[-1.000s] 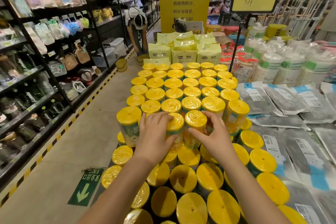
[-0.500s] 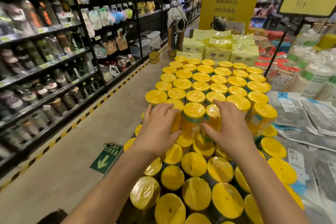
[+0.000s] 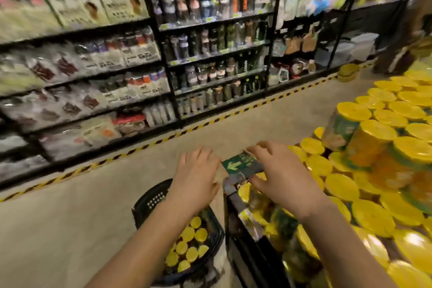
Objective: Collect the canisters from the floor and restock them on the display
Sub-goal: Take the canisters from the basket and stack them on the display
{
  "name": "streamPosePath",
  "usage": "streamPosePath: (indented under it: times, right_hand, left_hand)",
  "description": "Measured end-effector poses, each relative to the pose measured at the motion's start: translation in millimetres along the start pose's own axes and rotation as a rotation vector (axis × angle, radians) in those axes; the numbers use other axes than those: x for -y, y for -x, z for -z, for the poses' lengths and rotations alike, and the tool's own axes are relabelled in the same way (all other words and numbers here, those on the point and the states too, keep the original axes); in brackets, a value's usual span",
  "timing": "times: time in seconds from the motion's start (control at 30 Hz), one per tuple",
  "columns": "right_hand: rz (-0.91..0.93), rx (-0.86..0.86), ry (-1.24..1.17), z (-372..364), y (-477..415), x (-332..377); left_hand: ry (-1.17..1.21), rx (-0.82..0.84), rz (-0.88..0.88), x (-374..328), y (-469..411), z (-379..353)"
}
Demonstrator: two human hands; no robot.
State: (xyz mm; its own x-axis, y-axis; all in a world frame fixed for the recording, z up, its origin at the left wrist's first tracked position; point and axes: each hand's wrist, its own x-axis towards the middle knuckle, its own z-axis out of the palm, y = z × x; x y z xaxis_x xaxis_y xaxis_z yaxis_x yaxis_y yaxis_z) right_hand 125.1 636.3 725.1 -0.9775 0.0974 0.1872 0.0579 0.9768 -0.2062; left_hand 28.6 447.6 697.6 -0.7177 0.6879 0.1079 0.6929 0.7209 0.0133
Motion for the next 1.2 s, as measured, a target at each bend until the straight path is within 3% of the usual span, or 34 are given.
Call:
streamPosePath:
  times: [0.17, 0.33, 0.6, 0.83, 1.2]
  right_hand:
    - [0.177, 0.097, -0.084, -46.7, -39.2, 76.9]
    - [0.214, 0.264, -0.086, -101.6, -88.1, 145.0]
    - [0.152, 0.316, -0.027, -189.8, -166.7, 219.9]
    - [0.045, 0.377, -0.057, -296.2, -208.0, 199.2]
    - [-0.004, 0.478, -0.090, -535.8, -228.6, 110.4]
  left_hand:
    - [0.002, 0.086, 0.220, 86.7, 51.9, -17.9]
    - [0.074, 0.132, 0.345, 170.1, 85.5, -38.5]
    - [0.195, 0.219, 0.347, 296.0, 86.4, -89.8]
    - [0.288, 0.303, 0.301, 340.2, 48.4, -168.2]
    - [0.362, 0.435, 0.329, 369.6, 2.8, -413.5]
